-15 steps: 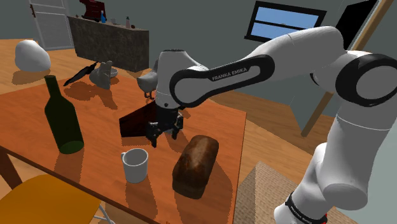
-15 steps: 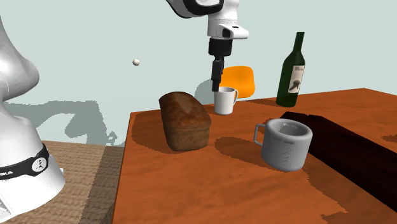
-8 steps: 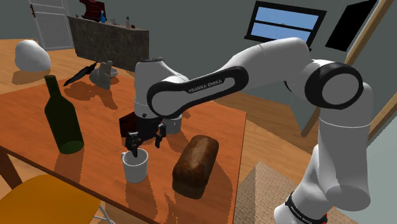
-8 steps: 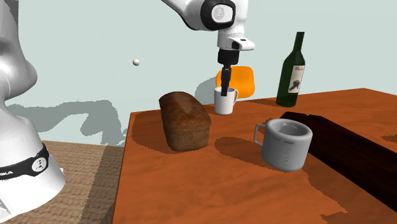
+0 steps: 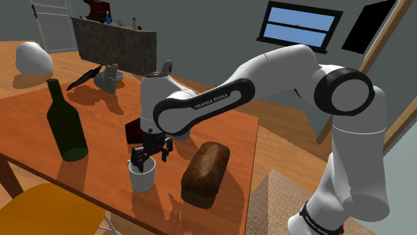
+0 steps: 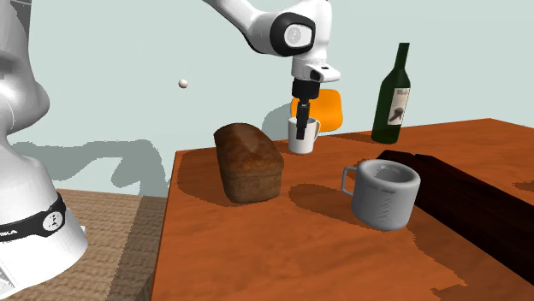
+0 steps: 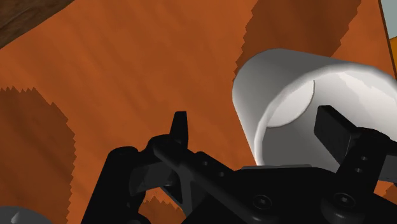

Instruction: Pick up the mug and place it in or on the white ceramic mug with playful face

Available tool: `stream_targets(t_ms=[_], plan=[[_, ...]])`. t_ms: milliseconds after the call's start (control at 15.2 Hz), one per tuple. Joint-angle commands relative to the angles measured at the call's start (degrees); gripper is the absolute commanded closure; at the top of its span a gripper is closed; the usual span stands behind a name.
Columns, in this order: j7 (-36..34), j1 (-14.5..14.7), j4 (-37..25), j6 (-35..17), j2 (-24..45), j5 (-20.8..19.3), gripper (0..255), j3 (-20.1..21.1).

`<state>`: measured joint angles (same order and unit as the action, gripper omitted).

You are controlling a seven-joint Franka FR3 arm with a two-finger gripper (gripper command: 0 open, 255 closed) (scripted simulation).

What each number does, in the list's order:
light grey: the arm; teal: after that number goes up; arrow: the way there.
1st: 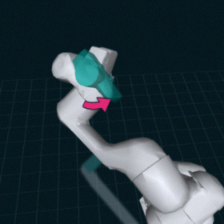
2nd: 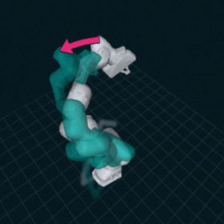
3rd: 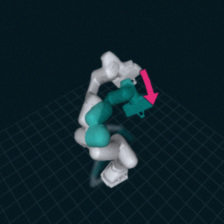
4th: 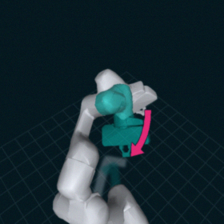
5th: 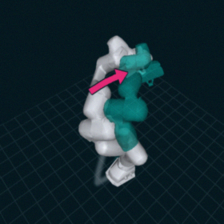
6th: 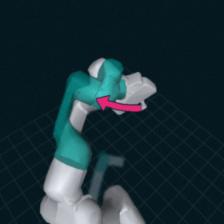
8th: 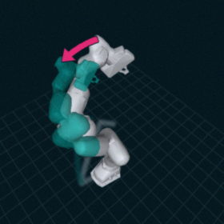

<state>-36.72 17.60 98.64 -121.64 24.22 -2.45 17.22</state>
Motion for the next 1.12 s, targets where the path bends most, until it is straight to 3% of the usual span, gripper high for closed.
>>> stream_targets(t_ms=[0,264,330,1056], plan=[[-0.03,0.02,0.08,-0.12,0.02,-0.01,0,0.0],[-0.03,0.02,0.07,-0.11,0.02,-0.01,0,0.0],[-0.03,0.02,0.07,-0.11,0.02,-0.01,255,0.0],[0.01,-0.05,-0.55,1.15,-0.65,0.19,255,0.11]])
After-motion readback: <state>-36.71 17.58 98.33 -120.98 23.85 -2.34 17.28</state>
